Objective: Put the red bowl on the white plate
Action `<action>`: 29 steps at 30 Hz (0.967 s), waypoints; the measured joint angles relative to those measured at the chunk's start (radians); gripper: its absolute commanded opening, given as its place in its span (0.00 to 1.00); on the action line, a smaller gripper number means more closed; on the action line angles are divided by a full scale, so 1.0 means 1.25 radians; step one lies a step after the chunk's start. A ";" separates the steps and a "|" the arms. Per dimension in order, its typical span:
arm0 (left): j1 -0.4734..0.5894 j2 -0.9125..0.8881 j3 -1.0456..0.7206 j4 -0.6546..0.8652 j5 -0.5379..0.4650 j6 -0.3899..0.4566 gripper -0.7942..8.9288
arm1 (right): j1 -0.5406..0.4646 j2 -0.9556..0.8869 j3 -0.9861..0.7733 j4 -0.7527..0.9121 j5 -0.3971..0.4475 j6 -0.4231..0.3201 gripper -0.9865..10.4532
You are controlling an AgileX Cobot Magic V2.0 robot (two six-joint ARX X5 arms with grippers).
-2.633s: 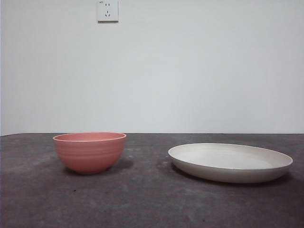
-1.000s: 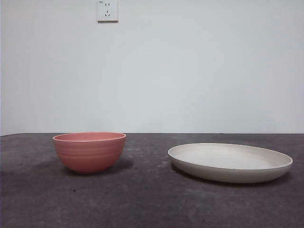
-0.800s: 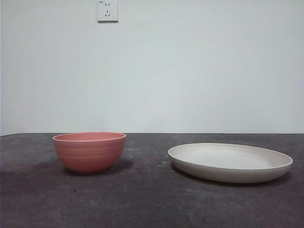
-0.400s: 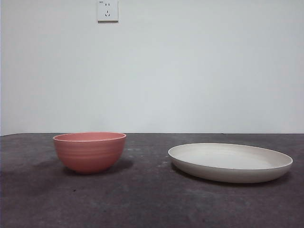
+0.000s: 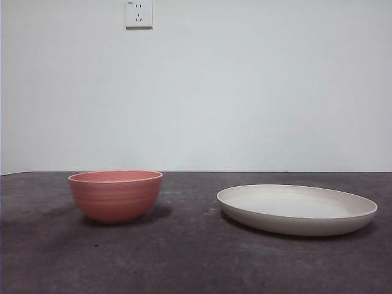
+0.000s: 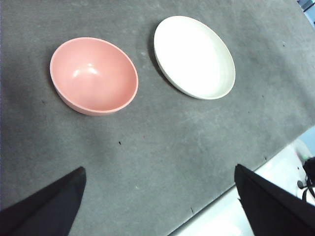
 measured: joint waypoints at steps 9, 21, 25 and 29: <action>-0.015 0.140 0.042 0.071 -0.058 -0.040 0.58 | 0.000 0.000 0.000 0.001 0.000 0.000 0.40; -0.103 0.413 0.130 0.183 -0.269 -0.042 0.58 | 0.000 0.000 0.000 0.006 0.000 0.000 0.40; -0.116 0.488 0.138 0.224 -0.322 -0.041 0.58 | 0.000 0.000 0.000 0.007 0.000 0.000 0.40; -0.121 0.551 0.139 0.251 -0.353 -0.039 0.58 | 0.000 0.000 0.000 0.006 0.000 0.000 0.40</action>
